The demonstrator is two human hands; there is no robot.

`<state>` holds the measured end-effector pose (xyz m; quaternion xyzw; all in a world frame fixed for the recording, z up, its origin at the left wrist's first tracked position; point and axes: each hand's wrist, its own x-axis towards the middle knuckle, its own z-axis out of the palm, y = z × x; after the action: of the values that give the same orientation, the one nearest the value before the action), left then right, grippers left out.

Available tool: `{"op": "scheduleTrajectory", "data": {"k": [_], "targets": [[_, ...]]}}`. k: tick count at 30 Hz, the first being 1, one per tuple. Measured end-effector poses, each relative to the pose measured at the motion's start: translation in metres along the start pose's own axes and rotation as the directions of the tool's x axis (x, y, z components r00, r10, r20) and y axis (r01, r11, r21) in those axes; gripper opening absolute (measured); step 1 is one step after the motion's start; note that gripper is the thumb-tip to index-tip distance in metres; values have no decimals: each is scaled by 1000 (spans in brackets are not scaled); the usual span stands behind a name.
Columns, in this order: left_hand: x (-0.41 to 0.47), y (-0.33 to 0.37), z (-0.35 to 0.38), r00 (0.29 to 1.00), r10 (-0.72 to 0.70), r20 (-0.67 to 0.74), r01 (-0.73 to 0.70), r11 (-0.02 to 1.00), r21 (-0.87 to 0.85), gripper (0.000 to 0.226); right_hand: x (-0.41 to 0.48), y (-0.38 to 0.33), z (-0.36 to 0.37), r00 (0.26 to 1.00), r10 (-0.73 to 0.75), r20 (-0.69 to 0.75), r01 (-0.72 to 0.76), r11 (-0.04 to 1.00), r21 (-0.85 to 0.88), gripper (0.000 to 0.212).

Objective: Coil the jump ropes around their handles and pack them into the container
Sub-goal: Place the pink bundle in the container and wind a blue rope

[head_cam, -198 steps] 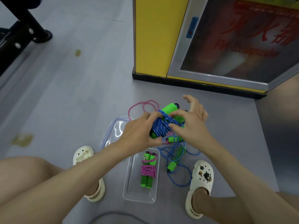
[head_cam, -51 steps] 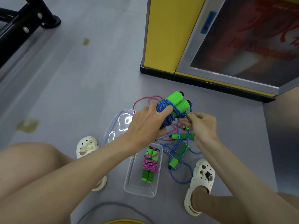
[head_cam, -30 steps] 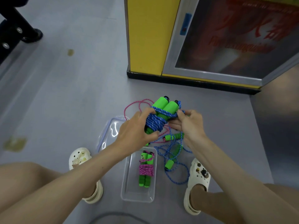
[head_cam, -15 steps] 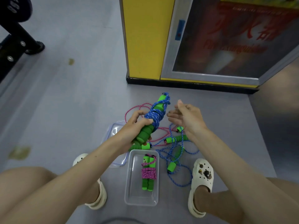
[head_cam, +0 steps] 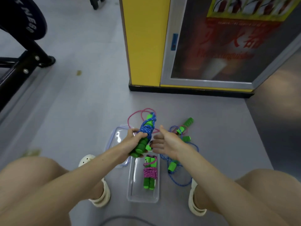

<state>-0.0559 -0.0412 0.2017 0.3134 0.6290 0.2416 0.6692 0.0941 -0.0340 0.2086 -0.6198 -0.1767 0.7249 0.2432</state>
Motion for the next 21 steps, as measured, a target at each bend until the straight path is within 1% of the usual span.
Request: {"op": "scheduleTrajectory", "data": {"k": [2,3,4,6,7,9,10,11,13,14,16,17,19,21], "targets": [[0,-15,2,999,1,-47,4,996,94,48,7,14,6,996,40,76,-39,999,-19,42],[0,-23,5,998,7,-65,1,993,120,52,12,21,9,996,39,78,-38,999,-19,38],[0,-30,8,997,28,-77,-17,991,134,57,19,29,12,998,37,60,-35,999,-24,33],[2,-51,14,996,78,-51,-70,989,132,66,32,47,17,999,29,-22,-31,996,-79,28],[3,-61,16,995,100,-30,-95,986,136,62,40,59,18,997,33,-66,-40,994,-102,27],[7,-83,18,990,139,12,-139,976,166,44,58,84,17,990,77,-118,-91,989,-118,27],[11,-94,17,990,139,35,-143,974,175,42,67,97,15,985,110,-133,-126,984,-122,22],[15,-104,15,992,115,53,-122,976,178,40,73,110,12,980,138,-141,-155,981,-114,15],[25,-126,8,997,-15,75,-3,974,227,38,90,137,4,967,186,-173,-206,973,-108,12],[33,-138,5,995,-81,65,60,961,269,41,97,150,0,960,201,-194,-226,968,-112,13],[48,-158,0,984,-177,15,157,906,394,55,119,177,-8,952,211,-221,-244,960,-137,21],[56,-167,-2,981,-192,-27,183,872,453,55,129,190,-10,950,215,-226,-253,955,-157,27],[69,-178,-5,974,-205,-95,225,834,505,50,164,229,-19,951,192,-243,-244,948,-204,38],[79,-188,-6,970,-207,-127,243,812,531,42,184,253,-18,958,148,-247,-218,933,-286,40]]}}
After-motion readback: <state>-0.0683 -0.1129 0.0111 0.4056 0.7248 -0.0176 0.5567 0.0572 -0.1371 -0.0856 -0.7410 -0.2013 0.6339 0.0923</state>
